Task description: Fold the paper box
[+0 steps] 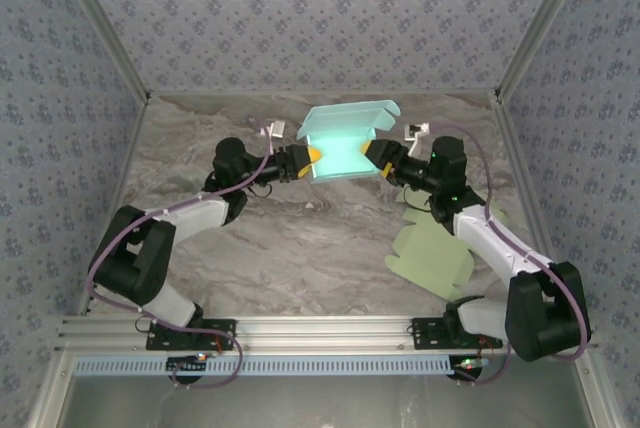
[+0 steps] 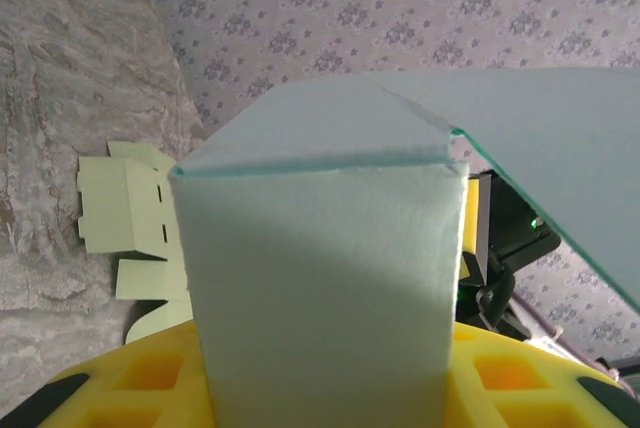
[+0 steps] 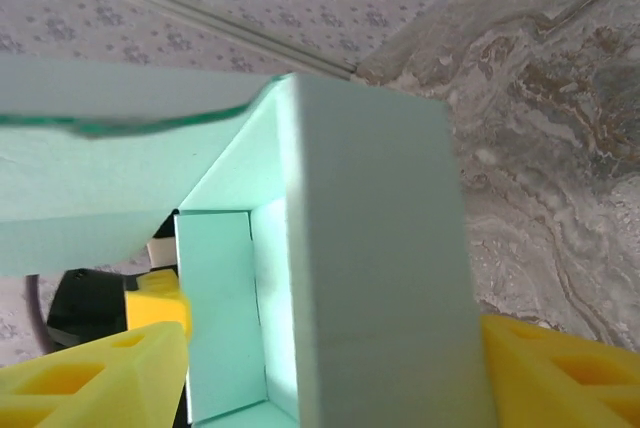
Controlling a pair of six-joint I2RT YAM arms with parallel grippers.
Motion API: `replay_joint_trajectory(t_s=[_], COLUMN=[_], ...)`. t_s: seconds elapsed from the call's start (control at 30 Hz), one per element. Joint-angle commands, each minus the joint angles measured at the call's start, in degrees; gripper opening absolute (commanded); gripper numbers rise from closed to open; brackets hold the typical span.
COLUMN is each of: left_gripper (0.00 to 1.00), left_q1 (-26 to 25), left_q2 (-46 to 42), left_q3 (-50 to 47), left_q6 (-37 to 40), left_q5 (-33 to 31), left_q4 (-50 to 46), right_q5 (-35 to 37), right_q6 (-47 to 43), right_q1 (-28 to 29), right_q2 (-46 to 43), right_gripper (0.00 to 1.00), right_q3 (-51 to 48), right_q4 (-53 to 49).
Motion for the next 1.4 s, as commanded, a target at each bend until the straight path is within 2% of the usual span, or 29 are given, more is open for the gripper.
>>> replay_joint_trajectory(t_s=[0.0, 0.1, 0.3, 0.43, 0.6, 0.7, 0.83, 0.97, 1.13, 1.37], left_gripper=[0.37, 0.38, 0.38, 0.38, 0.37, 0.38, 0.38, 0.37, 0.38, 0.37], left_q1=[1.28, 1.37, 1.28, 1.19, 1.06, 0.77, -0.25, -0.90, -0.92, -0.93], left_q2=[1.62, 2.36, 3.39, 3.56, 3.30, 3.43, 4.19, 5.14, 5.41, 5.65], left_q3=[-1.44, -1.30, -1.16, -1.07, -1.47, -1.03, -0.73, -0.26, -0.85, -1.28], left_q6=[-2.44, -3.12, -5.63, -7.54, -12.20, -13.18, -13.81, -14.67, -14.67, -15.08], left_q5=[-1.35, -0.99, -0.64, -0.20, -0.37, -0.27, -0.21, -0.03, -0.18, -0.52], left_q4=[4.85, 5.35, 8.04, 9.88, 14.94, 15.47, 16.60, 18.24, 18.83, 19.21], right_q5=[-2.84, -2.95, -0.85, 1.38, 2.01, 0.79, -1.97, 0.02, 1.44, 2.55], right_q6=[7.70, 9.79, 9.58, 9.43, 7.15, 9.25, 19.11, 22.81, 26.82, 27.24], right_q1=[-1.74, -2.49, -2.28, -2.59, -3.37, -3.21, -2.11, -1.41, -1.54, -1.47], right_q2=[-0.94, -0.43, -0.85, -0.70, -0.51, 0.40, 3.93, 5.30, 7.33, 7.34], right_gripper=[0.75, 0.73, 0.66, 0.66, 0.74, 0.74, 0.69, 0.56, 0.59, 0.58], right_q3=[-2.71, -3.96, -3.48, -3.02, -3.41, -3.80, -3.53, -3.78, -4.66, -4.39], right_q4=[10.33, 13.67, 13.51, 9.61, 6.44, 10.04, 23.26, 27.08, 33.13, 34.00])
